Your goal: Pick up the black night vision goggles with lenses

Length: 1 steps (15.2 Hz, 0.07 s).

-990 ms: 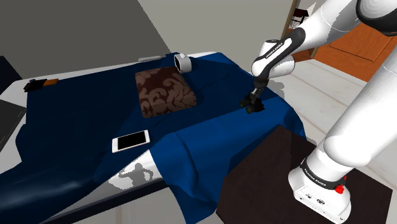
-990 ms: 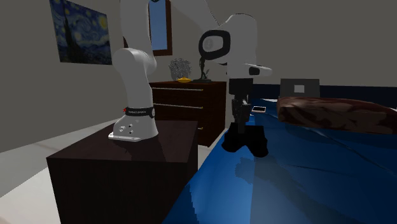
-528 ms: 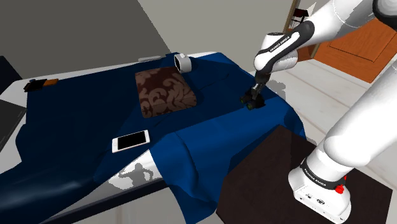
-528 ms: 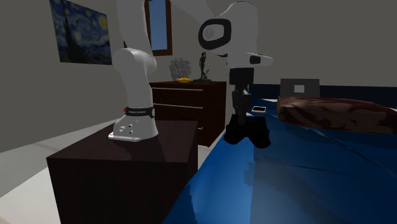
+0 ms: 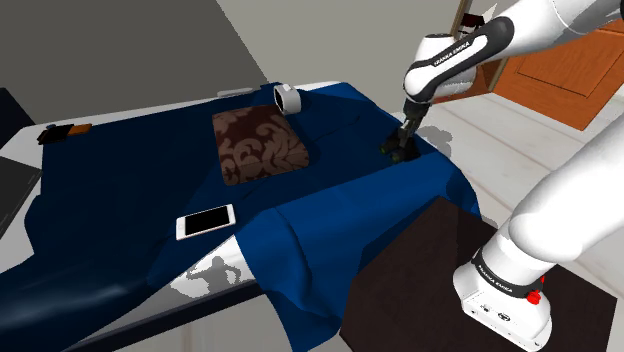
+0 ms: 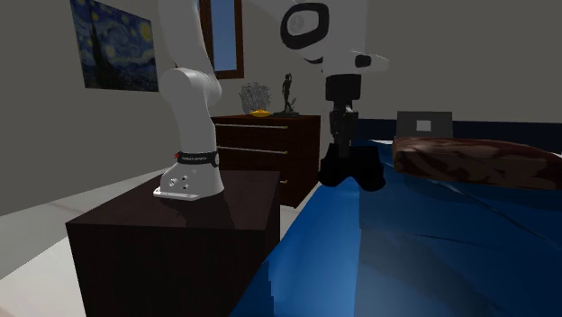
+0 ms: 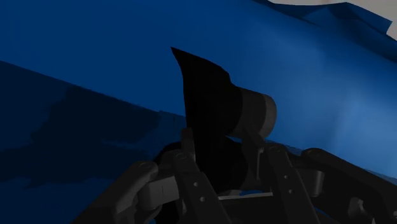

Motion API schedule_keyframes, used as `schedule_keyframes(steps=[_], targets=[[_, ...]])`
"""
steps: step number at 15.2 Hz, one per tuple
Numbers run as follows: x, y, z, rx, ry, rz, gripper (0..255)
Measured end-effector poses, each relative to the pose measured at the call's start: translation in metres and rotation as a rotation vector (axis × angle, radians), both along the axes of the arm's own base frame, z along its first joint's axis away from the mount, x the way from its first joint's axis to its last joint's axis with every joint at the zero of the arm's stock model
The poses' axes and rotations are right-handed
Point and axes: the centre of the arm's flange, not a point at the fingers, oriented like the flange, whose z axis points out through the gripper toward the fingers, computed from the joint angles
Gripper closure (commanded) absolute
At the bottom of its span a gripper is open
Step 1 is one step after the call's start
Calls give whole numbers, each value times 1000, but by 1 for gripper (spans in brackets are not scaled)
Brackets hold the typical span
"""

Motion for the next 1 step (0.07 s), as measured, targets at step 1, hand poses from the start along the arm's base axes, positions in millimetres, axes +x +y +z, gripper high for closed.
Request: schedule_keyframes(steps=[1], targets=[[1,1,3,0,0,0,255]])
